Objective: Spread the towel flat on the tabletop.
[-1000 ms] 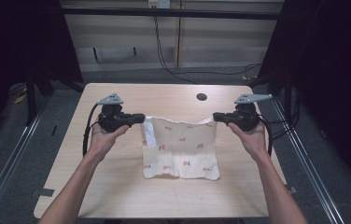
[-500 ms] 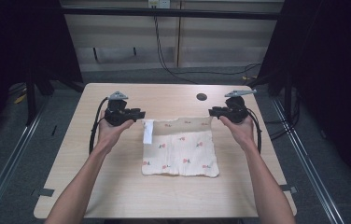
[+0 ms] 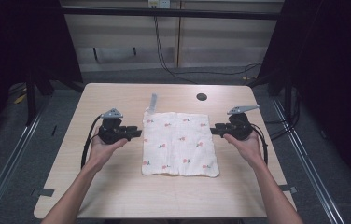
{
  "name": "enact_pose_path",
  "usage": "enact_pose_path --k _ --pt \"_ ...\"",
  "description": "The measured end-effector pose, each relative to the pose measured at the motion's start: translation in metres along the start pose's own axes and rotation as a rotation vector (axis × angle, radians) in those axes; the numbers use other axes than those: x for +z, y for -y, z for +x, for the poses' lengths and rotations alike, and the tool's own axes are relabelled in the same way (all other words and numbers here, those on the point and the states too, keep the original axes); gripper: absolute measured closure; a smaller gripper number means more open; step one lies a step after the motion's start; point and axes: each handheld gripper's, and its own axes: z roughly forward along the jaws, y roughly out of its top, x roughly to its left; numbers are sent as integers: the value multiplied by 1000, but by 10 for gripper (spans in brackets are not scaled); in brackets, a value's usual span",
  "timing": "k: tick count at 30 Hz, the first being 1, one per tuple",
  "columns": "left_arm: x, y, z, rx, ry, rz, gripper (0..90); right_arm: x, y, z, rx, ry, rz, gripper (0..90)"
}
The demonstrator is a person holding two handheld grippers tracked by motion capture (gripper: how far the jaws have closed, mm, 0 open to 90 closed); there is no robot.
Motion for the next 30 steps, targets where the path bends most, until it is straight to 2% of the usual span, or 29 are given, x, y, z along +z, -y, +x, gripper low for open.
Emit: enact_pose_path --k 2,4,6,9,11,13,14,16,20,21,22,23,24,25,27,30 --pt "2 7 -9 16 19 13 674 -1 7 6 -10 -22 5 678" --pt "4 16 -20 34 27 42 685 -1 15 12 8 -44 8 679" --pt "5 26 -29 58 49 72 697 0 24 19 6 -43 20 675" --pt "5 30 -43 85 95 112 695 2 34 28 -17 -48 47 672" --pt "5 34 -48 114 100 133 687 4 42 33 -8 -50 61 672" --pt "10 40 -46 93 129 136 680 8 49 38 -33 -35 103 665" --pt "12 42 -46 104 119 143 680 10 53 40 -33 -37 112 659" --pt "17 43 -45 121 115 161 677 15 58 44 -49 -8 139 640" --pt "26 42 -44 116 113 165 666 21 61 46 -57 22 121 604" --pt "32 42 -45 135 107 183 655 22 61 46 -59 28 120 596" --pt "35 43 -46 128 110 184 652 24 60 45 -58 37 117 591" --pt "37 44 -47 140 110 205 638 25 58 44 -59 46 118 588" --pt "37 44 -47 140 110 205 629 25 58 44 -59 46 118 588" --pt "38 48 -50 156 87 220 615 30 55 40 -59 35 103 587" --pt "35 49 -50 147 91 224 604 36 52 39 -68 56 100 589" --pt "30 53 -48 151 78 214 612 43 50 39 -59 52 108 589"
